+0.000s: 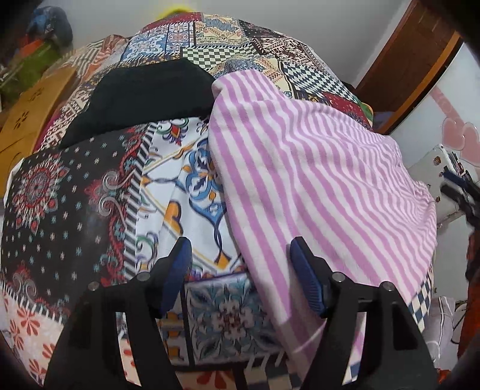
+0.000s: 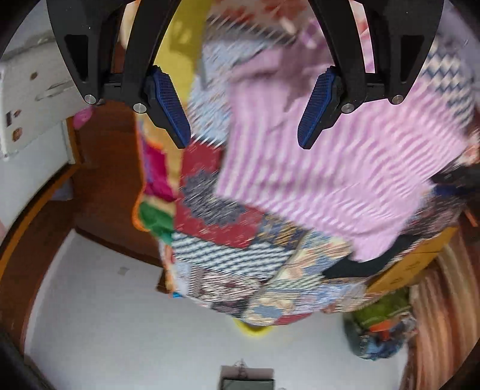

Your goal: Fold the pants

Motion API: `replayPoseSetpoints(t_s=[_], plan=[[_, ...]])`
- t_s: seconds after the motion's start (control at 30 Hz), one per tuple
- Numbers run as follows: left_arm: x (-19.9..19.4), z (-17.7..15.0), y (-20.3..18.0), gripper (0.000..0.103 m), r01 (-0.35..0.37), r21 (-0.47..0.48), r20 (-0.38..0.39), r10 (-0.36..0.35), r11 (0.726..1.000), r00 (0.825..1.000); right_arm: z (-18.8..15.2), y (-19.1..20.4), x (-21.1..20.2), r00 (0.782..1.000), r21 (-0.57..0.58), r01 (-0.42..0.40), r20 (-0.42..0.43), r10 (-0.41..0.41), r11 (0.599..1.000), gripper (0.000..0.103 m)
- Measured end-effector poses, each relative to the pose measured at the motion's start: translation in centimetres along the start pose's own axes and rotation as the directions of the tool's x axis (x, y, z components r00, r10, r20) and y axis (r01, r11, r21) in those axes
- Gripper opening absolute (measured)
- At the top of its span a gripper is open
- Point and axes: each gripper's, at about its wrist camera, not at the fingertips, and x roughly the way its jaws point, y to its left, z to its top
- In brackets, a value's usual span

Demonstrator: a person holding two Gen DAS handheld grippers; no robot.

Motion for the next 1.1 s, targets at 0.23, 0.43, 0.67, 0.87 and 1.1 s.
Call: replayPoseSetpoints(t_s=[0.23,0.43,0.67,0.87,1.1], plan=[[-0.7,-1.5,-1.9,0.068,-0.005,0.022,0.004,0.005,1.0,1.0,-4.7,4.5,-0.7,0.985,-0.003,-0.167,-0.044,0.167,0.986,0.071],[-0.9,-2.0,-4.4,0.065,-0.026,0.061,0.01,0.025,0.998,1.0,-5.0,4.8,2.5,0.971,0.033,-0.226,-0.07,0.228,0.973,0.071],[-0.5,-2.0,-8.1,0.065,0.097,0.095,-0.029,-0.094,0.991,0.995,-4.4,0.4,6.0,0.98,0.064,-0.164,-0.106,0.17,0.984,0.072],[0.3,-1.4,-12.8,0.064,0.156,0.157,-0.047,-0.15,0.975,0.988,-3.5,-4.0,9.7,0.982,0.148,-0.104,-0.14,0.125,0.983,0.073],[-1.7,2.1,-11.9,0.064,0.082,0.192,0.037,-0.091,0.978,0.995,-3.6,-4.9,8.2,0.988,0.156,-0.056,-0.131,0.077,0.986,0.073]])
